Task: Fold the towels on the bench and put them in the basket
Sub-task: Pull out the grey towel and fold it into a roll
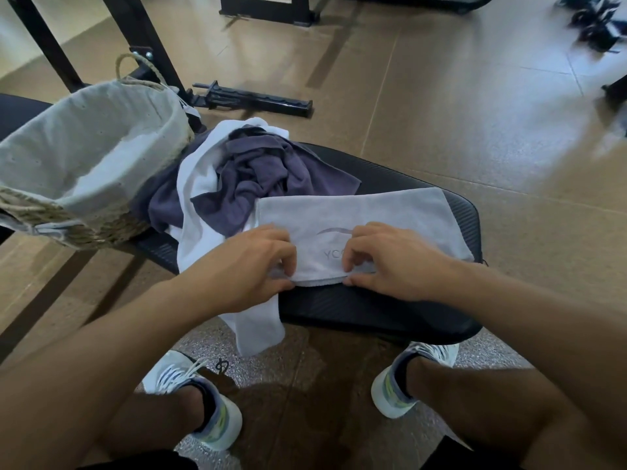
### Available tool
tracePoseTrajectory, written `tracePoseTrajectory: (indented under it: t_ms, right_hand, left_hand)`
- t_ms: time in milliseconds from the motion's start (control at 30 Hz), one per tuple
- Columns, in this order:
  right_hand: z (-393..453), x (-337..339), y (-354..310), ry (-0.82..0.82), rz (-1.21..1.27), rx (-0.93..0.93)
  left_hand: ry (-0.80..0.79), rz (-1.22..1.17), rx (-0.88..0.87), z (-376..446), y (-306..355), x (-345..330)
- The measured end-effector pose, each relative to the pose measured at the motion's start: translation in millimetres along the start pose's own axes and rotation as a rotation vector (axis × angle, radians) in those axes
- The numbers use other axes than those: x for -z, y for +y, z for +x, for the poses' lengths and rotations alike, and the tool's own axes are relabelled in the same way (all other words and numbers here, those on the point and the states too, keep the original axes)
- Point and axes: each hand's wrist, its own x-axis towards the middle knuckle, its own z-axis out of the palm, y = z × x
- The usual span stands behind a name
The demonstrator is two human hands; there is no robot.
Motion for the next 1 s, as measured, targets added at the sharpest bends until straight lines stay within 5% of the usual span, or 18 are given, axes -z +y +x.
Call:
tracePoseTrajectory:
  t_ms: [233, 600, 733, 1000]
  right_hand:
    - [-2, 7, 2, 0.044, 0.029, 0.007]
    - [-5, 15, 9, -0.107, -0.052, 0.031]
    - [-14, 30, 29, -0.197, -0.198, -0.09]
    - [-39, 52, 85, -0.241, 0.0, -0.342]
  left_hand:
    - [0.066, -0.02, -0.071, 0, 2, 10]
    - [-0.087, 0.224, -0.098, 2, 9, -4]
    - [-0.095, 0.277, -0.116, 1, 10, -7]
    - [0.013, 0.093, -0.053, 3, 3, -7]
